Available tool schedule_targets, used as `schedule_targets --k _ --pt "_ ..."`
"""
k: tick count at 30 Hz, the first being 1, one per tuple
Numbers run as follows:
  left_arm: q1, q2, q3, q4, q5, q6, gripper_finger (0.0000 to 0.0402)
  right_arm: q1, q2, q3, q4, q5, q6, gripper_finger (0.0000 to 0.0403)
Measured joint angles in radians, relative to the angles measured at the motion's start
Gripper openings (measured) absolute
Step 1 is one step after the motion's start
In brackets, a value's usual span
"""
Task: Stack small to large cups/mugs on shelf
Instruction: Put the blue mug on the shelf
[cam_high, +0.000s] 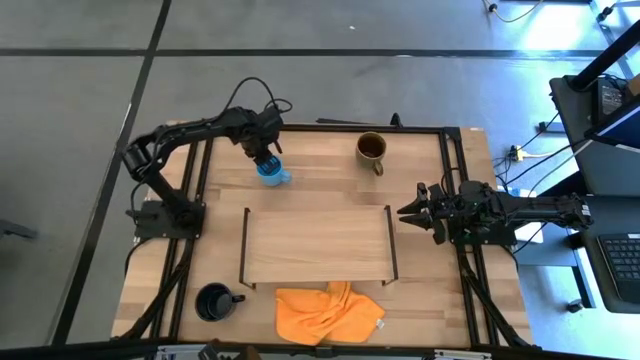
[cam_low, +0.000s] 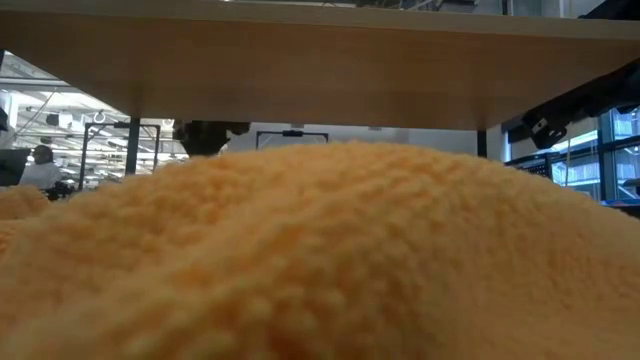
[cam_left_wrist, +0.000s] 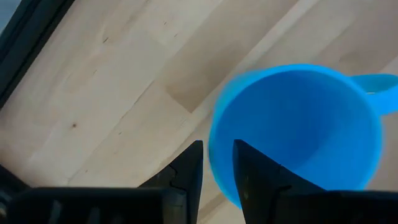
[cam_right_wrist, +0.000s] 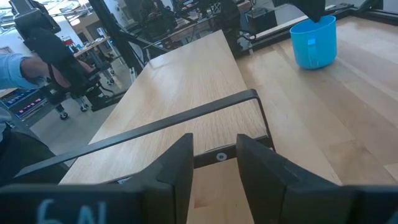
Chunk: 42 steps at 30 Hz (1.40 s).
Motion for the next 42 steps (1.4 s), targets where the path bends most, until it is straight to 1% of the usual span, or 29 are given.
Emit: schedule_targets --k 3,8,10,15,16,24,26,29,32,35,39,42 --pt "0.000 0.013 0.000 -0.001 -0.004 0.041 0.0083 0.000 0.000 0.000 0.000 0.000 0.000 0.0124" --pt "0.000 0.019 0.000 0.000 -0.004 0.045 0.0079 0.000 0.000 0.000 0.000 0.000 0.000 0.0124" --pt "0.000 0.019 0.000 0.000 -0.004 0.045 0.0068 0.000 0.000 0.000 0.000 0.000 0.000 0.0124" --pt "0.000 0.019 0.000 0.013 -0.002 0.052 0.0013 0.000 0.000 0.000 0.000 0.000 0.000 0.0124" --pt "0.000 0.019 0.000 0.013 -0.003 0.055 0.0009 0.000 0.000 0.000 0.000 0.000 0.000 0.0124" --pt "-0.002 0.006 0.000 0.012 0.003 0.093 0.0005 0.000 0.000 0.000 0.000 0.000 0.000 0.0124" --pt "-0.002 -0.007 0.009 -0.015 0.003 0.103 0.0003 0.000 0.000 0.000 0.000 0.000 0.000 0.0124" --pt "-0.001 -0.009 0.080 -0.097 -0.002 0.127 0.0002 0.000 0.000 0.000 0.000 0.000 0.000 0.0124" --pt "0.000 -0.009 0.202 -0.191 -0.009 0.159 0.0002 0.000 0.000 0.000 0.000 0.000 0.000 0.0124" --pt "-0.004 -0.009 0.350 -0.254 -0.008 0.183 0.0002 0.000 0.000 0.000 0.000 0.000 0.000 0.0124" --pt "-0.020 -0.009 0.561 -0.378 0.056 0.269 0.0001 0.000 0.000 0.000 0.000 0.000 0.000 0.0124" --pt "-0.065 -0.012 0.687 -0.514 0.078 0.358 0.0001 0.000 0.000 0.000 0.000 0.000 0.000 0.0124"
